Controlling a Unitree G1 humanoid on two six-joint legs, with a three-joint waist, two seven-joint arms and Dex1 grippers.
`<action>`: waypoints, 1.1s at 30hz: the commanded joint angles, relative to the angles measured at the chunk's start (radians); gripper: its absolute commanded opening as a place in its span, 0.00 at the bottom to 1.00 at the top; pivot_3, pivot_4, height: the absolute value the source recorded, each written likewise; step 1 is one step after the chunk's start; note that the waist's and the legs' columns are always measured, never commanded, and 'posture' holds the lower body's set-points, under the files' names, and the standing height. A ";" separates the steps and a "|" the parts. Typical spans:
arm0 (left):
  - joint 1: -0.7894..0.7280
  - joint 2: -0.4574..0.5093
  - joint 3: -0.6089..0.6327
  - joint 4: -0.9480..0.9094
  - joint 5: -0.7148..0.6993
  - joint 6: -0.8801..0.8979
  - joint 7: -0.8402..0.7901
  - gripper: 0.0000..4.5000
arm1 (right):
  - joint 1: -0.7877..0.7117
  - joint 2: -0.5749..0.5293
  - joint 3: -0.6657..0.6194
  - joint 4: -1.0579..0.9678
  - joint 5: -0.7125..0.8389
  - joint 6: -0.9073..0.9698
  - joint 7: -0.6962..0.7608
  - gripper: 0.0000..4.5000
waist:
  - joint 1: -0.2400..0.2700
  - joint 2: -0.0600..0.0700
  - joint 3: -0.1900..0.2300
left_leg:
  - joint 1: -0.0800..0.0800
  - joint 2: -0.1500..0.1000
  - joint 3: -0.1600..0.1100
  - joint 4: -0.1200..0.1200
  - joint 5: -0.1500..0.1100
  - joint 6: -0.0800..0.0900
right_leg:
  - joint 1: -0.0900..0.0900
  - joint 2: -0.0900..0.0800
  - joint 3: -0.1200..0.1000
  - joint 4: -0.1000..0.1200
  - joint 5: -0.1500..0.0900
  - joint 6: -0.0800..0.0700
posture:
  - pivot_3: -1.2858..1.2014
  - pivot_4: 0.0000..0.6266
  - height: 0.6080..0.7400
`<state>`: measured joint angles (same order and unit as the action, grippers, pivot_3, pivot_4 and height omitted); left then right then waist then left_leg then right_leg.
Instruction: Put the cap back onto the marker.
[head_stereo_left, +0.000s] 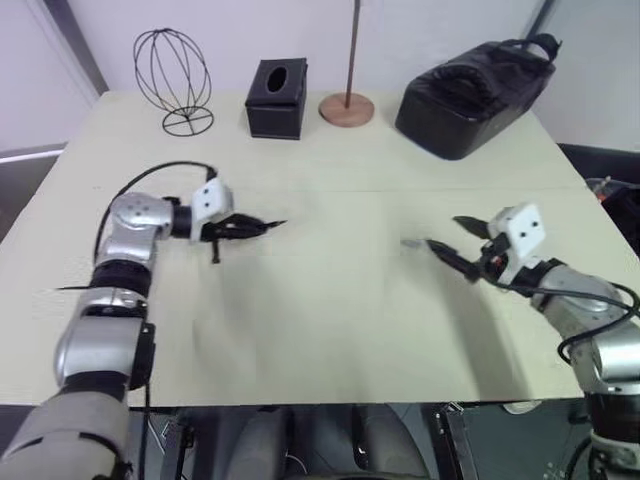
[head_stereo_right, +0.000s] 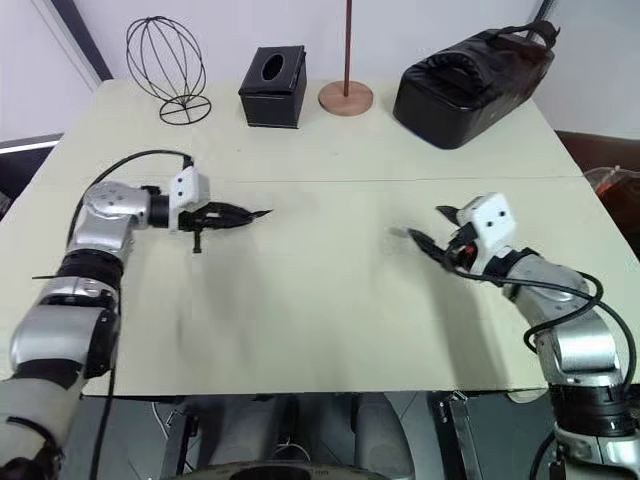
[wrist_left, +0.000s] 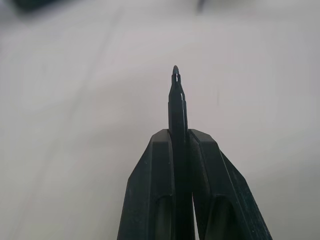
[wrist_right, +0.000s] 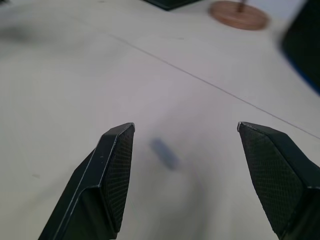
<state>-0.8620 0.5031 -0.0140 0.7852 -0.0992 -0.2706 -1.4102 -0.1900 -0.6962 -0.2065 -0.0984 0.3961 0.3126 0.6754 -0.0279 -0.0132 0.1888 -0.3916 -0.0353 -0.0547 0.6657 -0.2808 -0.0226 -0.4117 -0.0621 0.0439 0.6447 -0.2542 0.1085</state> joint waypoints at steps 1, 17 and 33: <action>0.097 -0.016 0.018 -0.191 -0.085 0.147 0.037 0.02 | -0.048 0.023 -0.026 0.073 0.007 -0.071 0.032 0.76 | -0.016 0.000 0.000 | 0.000 0.000 0.000 0.000 0.000 0.000 | -0.001 0.000 0.000 0.001 0.000 -0.001 | 0.52 0.24 1.00; 0.347 -0.093 -0.014 -0.556 -0.169 0.371 0.233 0.02 | -0.197 0.057 0.121 0.400 -0.091 -0.238 0.265 0.76 | 0.015 0.000 0.000 | 0.000 0.000 -0.001 0.001 0.000 -0.001 | 0.000 -0.001 -0.001 0.002 -0.001 -0.001 | 0.52 0.24 1.00; 0.407 0.070 -0.077 -0.764 -0.208 0.499 0.156 0.02 | -0.381 0.080 0.172 0.779 -0.205 -0.426 0.378 0.76 | 0.009 0.001 0.000 | 0.001 0.000 -0.001 0.000 0.001 -0.002 | 0.000 -0.001 0.000 0.002 -0.001 -0.001 | 0.52 0.24 1.00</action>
<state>-0.4513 0.5646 -0.0964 0.0394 -0.2961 0.2293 -1.2606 -0.5486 -0.6161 -0.0320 0.6753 0.1947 -0.0853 1.0404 -0.0191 -0.0118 0.1892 -0.3910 -0.0353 -0.0560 0.6658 -0.2797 -0.0244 -0.4121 -0.0628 0.0435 0.6466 -0.2549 0.1071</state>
